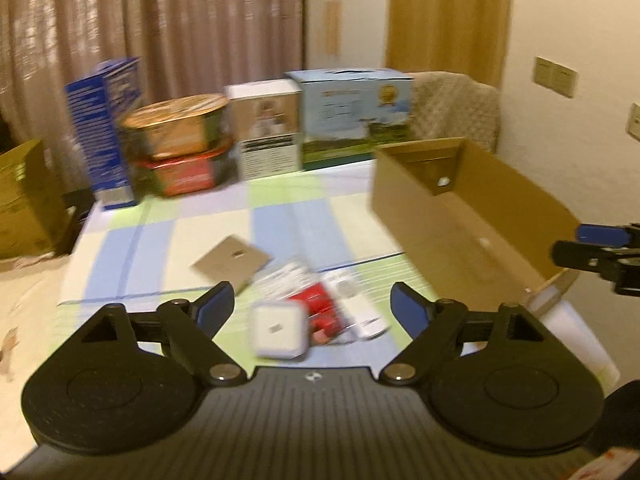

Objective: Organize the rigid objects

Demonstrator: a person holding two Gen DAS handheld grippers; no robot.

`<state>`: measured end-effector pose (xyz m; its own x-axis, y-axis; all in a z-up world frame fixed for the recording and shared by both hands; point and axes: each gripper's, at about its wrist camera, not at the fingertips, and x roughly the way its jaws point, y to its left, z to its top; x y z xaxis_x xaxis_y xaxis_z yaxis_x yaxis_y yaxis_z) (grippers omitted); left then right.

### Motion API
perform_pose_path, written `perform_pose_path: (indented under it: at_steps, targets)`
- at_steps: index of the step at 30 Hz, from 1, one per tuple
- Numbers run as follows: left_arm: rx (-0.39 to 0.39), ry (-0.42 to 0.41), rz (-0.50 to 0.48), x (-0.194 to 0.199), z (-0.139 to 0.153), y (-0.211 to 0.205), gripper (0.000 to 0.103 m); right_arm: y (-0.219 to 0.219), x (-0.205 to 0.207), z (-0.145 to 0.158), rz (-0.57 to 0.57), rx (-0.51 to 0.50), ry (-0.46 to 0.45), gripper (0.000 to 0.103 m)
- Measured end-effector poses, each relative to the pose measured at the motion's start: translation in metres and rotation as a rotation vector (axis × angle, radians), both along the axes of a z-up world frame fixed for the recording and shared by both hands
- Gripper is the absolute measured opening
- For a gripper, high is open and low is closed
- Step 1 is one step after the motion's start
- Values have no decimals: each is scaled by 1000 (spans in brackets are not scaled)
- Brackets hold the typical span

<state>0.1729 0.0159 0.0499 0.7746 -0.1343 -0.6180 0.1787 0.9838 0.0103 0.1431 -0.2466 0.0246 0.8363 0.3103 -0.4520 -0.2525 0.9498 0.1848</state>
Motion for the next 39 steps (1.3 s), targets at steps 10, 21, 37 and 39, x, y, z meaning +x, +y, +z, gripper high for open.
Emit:
perform_pose_path:
  at_steps: [10,21,37,39]
  targets:
    - [27,14,137,-24,-24,66,102,56,-6,-16,70,8,11,90]
    - [43,60,90,-4,-73,65,102,88,20,-63,100,-15,90,90]
    - [77,123,-57,66,-134,40,89,117,82,-121,167,-140,149,58]
    - [85,126,-89,72,-139,34,87,117,90,-126,165,-135,160,56]
